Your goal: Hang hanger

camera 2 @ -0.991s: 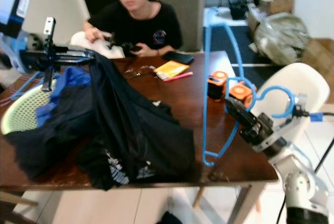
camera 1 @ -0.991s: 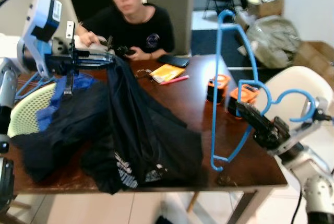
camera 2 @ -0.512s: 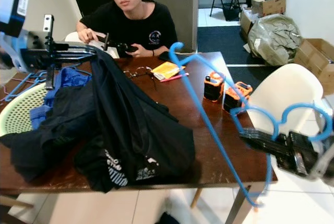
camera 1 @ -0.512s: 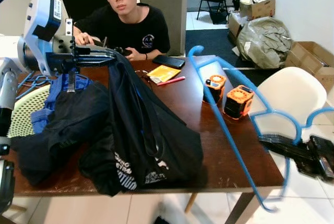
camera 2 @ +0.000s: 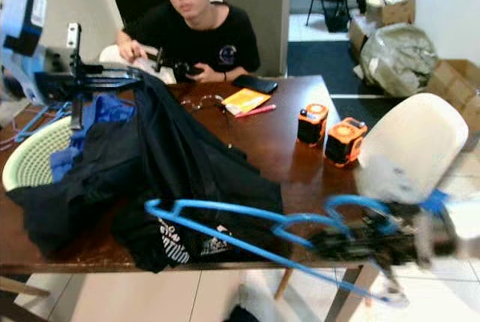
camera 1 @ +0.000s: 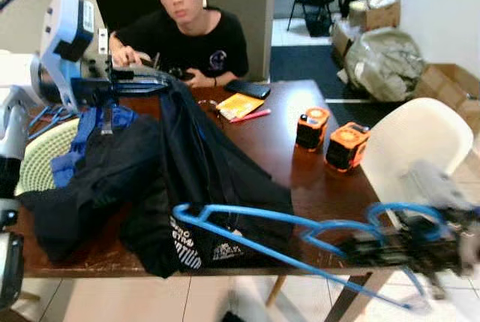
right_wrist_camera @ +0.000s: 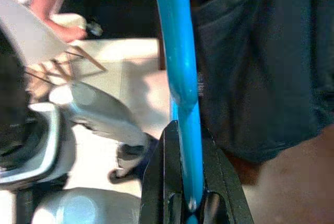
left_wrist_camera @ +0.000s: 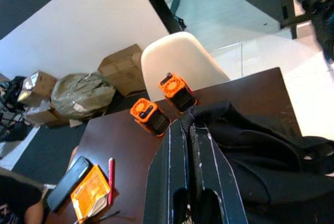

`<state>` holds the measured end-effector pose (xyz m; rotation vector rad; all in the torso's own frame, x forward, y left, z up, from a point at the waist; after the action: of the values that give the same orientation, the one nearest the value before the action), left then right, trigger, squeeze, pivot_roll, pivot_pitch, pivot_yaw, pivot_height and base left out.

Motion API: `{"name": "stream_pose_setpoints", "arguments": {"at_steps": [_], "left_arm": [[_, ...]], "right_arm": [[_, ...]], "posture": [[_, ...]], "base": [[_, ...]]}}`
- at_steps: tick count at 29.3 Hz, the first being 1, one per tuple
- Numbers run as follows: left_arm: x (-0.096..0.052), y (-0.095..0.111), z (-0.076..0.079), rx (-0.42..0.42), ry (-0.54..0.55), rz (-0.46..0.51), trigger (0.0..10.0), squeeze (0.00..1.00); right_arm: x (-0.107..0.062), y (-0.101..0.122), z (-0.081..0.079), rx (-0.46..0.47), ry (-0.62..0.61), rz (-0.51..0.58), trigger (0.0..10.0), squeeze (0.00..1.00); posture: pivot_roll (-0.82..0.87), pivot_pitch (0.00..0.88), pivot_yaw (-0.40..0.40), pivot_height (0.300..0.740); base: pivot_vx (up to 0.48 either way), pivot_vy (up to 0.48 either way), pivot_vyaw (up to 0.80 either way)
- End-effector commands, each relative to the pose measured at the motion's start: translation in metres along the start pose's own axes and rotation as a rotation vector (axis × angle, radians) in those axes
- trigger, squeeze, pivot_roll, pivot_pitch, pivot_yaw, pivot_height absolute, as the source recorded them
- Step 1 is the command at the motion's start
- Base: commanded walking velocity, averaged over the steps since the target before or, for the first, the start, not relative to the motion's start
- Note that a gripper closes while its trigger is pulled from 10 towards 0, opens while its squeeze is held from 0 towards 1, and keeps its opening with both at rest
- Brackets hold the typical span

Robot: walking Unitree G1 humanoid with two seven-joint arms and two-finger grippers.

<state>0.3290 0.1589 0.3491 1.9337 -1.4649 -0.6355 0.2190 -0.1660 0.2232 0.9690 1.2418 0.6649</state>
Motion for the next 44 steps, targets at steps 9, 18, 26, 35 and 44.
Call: {"name": "stream_pose_setpoints", "arguments": {"at_steps": [9,18,26,35,44], "left_arm": [[0.000,-0.001,0.004,-0.012,-0.004,0.009,0.0,0.00],[-0.001,0.001,0.004,-0.007,-0.009,0.009,0.0,0.00],[0.001,0.001,0.005,-0.008,-0.019,0.017,0.0,0.00],[0.005,0.003,0.006,-0.009,-0.030,0.024,0.0,0.00],[0.006,0.002,0.008,-0.014,-0.033,0.024,0.0,0.00]], "right_arm": [[-0.008,-0.008,0.022,0.046,-0.177,-0.061,10.0,0.00],[-0.028,-0.008,0.021,0.032,-0.204,-0.078,10.0,0.00],[-0.039,-0.009,0.031,0.019,-0.267,-0.084,10.0,0.00],[-0.021,0.000,0.038,-0.015,-0.298,-0.046,10.0,0.00],[-0.023,0.012,0.043,-0.047,-0.318,-0.002,10.0,0.00]], "posture": [[-0.01,0.023,0.055,0.740],[-0.01,0.017,0.058,0.740],[-0.01,0.009,0.060,0.740],[-0.01,0.005,0.067,0.740],[0.00,0.007,0.067,0.740]], "base": [[0.000,0.000,0.00],[0.000,0.000,0.00],[0.000,0.000,0.00],[0.000,0.000,0.00],[0.000,0.000,0.00]]}}
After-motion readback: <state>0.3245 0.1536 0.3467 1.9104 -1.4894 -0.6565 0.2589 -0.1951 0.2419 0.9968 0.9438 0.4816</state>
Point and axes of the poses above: a point about 5 cm out from each wrist's last joint towards the gripper, its own x axis pointing out of the wrist towards the gripper, its own y axis along the axis of the wrist's last joint, z = x × y, the point moved 5 cm from there along x, pointing out of the wrist towards the gripper, and after that the axes turned 5 degrees about x, right-handed, at the moved point
